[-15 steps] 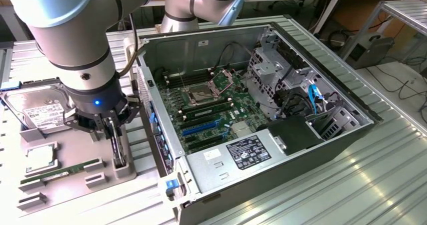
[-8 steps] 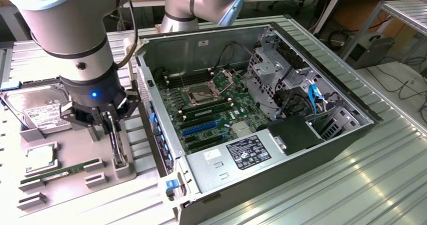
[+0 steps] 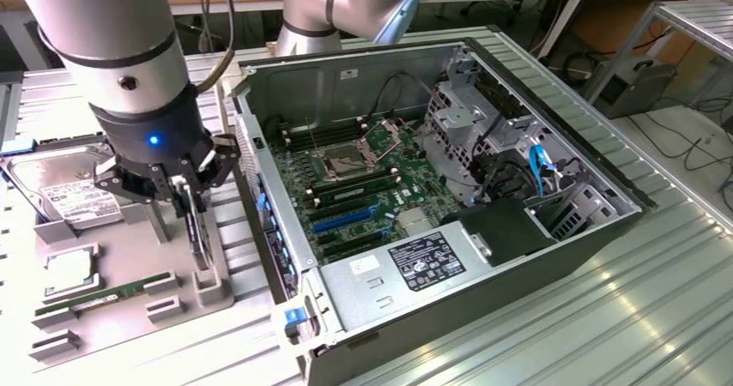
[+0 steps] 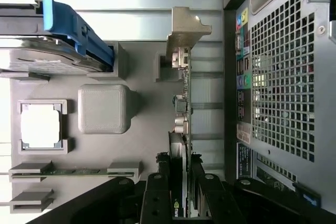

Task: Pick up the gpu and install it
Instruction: 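Pick up the gpu and move the gpu toward the slot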

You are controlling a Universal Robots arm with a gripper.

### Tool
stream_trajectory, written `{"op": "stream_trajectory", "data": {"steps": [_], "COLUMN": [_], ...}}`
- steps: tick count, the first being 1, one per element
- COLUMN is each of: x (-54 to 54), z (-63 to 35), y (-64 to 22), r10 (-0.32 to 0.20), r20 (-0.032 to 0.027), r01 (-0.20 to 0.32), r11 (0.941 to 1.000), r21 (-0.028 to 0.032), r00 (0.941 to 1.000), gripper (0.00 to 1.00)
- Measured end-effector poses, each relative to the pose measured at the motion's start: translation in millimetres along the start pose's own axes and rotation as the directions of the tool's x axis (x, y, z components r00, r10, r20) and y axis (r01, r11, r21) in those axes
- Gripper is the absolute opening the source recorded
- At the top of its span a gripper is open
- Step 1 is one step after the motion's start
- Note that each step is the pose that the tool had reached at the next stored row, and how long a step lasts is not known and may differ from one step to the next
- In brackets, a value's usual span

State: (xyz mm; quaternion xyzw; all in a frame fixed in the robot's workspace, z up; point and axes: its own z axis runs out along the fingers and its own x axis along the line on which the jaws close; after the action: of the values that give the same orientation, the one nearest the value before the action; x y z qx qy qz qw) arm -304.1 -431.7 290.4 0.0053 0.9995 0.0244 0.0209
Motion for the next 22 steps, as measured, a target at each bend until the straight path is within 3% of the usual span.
{"op": "stream_trajectory", "data": {"steps": [4,14,22], "x": [-1.0,-5.2,-20.1], "z": [-25.1,-76.3,-114.4], "y": [1.2,0.0,-2.6], "r10": [0.000,0.000,0.000], "r20": [0.0000,-0.0009,-0.0104], "r01": [0.000,0.000,0.000], "r11": [1.0000,1.0000,1.0000], "r21": [0.0000,0.0000,0.0002], "r00": [1.0000,1.0000,0.9999], "gripper": [0.26,0.26,0.26]}}
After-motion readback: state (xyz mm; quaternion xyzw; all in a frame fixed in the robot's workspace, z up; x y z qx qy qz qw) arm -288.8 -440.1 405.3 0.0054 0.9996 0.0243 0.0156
